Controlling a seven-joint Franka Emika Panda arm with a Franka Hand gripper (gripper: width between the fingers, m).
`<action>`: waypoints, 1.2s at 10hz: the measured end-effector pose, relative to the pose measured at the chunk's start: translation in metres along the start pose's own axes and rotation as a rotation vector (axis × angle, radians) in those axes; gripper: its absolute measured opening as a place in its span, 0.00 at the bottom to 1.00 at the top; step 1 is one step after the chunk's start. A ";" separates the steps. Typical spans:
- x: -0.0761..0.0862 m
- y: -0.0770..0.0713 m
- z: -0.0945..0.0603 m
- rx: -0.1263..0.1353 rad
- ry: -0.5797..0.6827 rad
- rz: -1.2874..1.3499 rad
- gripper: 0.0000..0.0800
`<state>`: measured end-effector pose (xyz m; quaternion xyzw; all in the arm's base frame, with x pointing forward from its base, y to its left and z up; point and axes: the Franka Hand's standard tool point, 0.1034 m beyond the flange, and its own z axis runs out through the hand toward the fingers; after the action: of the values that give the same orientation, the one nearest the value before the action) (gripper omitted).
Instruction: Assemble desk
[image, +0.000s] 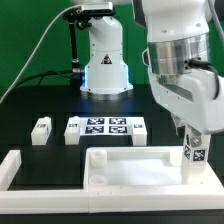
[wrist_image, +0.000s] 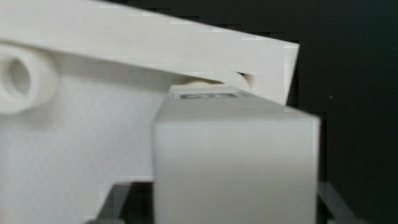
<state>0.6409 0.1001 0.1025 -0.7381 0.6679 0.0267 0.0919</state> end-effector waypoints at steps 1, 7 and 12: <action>0.000 0.000 0.001 -0.005 -0.001 -0.056 0.46; -0.015 0.004 0.001 -0.064 0.008 -0.793 0.81; -0.011 -0.002 -0.001 -0.064 0.027 -1.308 0.81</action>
Offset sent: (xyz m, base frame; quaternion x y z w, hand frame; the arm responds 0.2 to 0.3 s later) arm 0.0030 0.0063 0.0114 -0.0604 0.0563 -0.4333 0.8975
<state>0.6421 0.1113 0.1055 -0.9947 0.0810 -0.0241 0.0586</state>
